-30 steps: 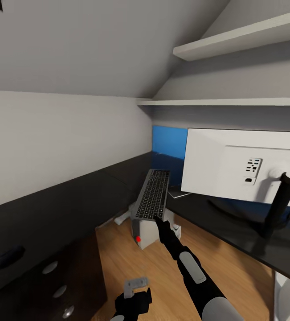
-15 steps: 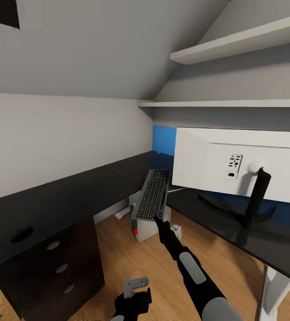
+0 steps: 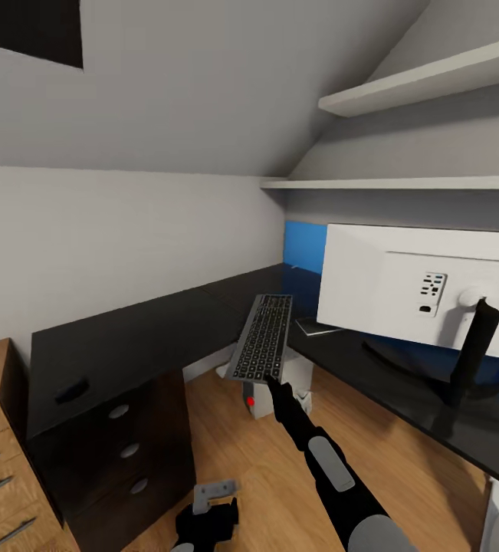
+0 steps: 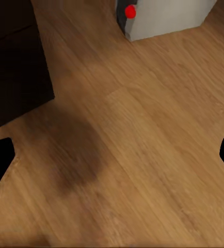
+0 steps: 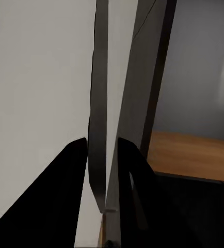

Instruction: In the bedroom, organize the workspace by keeping the computer under the desk, ensuring the monitor is on the desk, placing the keyboard on the desk next to the monitor, placing the mouse on the desk next to the keyboard, moving the folder from the swivel chair onto the desk next to the mouse, stacking the notebook on top of the folder with the pen on top of the notebook, and positioning the swivel chair next to the desk.

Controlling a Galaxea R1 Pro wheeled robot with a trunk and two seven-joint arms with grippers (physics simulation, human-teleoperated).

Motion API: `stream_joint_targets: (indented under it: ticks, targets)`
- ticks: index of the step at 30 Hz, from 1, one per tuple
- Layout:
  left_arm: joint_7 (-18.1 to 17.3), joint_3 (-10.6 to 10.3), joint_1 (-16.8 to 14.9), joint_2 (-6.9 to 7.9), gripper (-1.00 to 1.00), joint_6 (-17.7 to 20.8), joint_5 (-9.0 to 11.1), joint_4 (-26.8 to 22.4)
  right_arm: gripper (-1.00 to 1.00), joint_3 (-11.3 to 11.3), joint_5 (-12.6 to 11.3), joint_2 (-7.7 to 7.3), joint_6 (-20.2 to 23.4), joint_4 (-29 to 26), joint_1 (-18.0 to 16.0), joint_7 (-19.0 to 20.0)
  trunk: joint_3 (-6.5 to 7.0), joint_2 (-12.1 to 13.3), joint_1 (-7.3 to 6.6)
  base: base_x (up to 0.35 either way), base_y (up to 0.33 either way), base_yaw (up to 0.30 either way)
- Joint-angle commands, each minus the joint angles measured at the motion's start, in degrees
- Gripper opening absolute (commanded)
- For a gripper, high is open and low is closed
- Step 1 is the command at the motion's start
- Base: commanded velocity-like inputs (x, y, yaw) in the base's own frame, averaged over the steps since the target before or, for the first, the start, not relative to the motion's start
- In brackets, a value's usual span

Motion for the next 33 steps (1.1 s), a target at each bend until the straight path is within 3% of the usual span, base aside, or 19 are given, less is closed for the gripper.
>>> stream_joint_targets:
  ticks: [1,6,8,9,13,22,23,26,31,33]
  targets:
    - [0.4,0.0,-0.1,1.04,1.00,0.1,0.2,1.4,-1.00,0.0,-0.8,0.00,0.4,0.0,0.1,0.2,0.01,0.0,-0.01,0.000,0.000,0.201]
    - [0.3,0.3,-0.1,3.55,1.00,-1.9,-0.3,14.3,-1.00,0.3,-0.7,0.00,0.4,-0.5,0.7,0.3,0.34,0.0,-0.01,0.000,0.000,0.204]
    - [0.1,0.3,-0.1,4.50,1.00,-9.7,-0.3,19.5,-1.00,3.0,-0.6,0.00,0.5,-2.8,1.7,0.3,0.47,0.0,-0.01,0.000,0.000,0.205]
    - [0.1,0.1,-0.1,4.55,1.00,-11.1,-0.3,21.4,-1.00,4.4,-0.6,0.00,0.5,-3.4,2.1,0.3,0.54,0.0,-0.01,0.000,-0.019,0.209]
    - [-0.1,0.1,-0.1,4.61,1.00,-12.3,-0.4,25.0,-1.00,6.8,-0.6,0.00,0.5,-3.9,2.4,0.4,0.78,0.0,-0.01,0.000,-0.126,0.214]
    - [-0.1,0.5,-0.1,4.73,1.00,-15.3,-0.2,26.2,-1.00,8.3,-0.5,0.00,1.0,-4.0,2.6,-0.5,1.29,0.0,-0.01,0.000,-0.282,0.219]
    - [-0.1,0.5,-0.1,4.73,1.00,-15.7,-0.2,26.2,-1.00,10.5,-0.5,0.00,2.2,-4.0,2.6,-0.6,1.35,0.0,-0.01,0.000,-0.302,0.220]
    - [-0.1,0.5,-0.1,4.73,1.00,-15.9,-0.2,26.2,-1.00,13.6,-0.6,0.00,5.4,-4.0,2.5,-0.7,1.52,0.0,-0.01,0.000,-0.303,0.220]
    - [-0.1,0.5,-0.1,4.73,1.00,-15.9,-0.2,26.3,-1.00,14.8,-0.6,0.00,12.8,-4.1,2.6,-0.5,1.80,0.0,-0.01,0.000,-0.303,0.220]
    - [-0.1,0.5,-0.1,4.67,1.00,-15.9,-0.2,26.3,-1.00,14.7,-0.8,0.00,22.0,-5.4,2.5,-0.1,1.91,0.0,-0.01,0.000,-0.161,0.220]
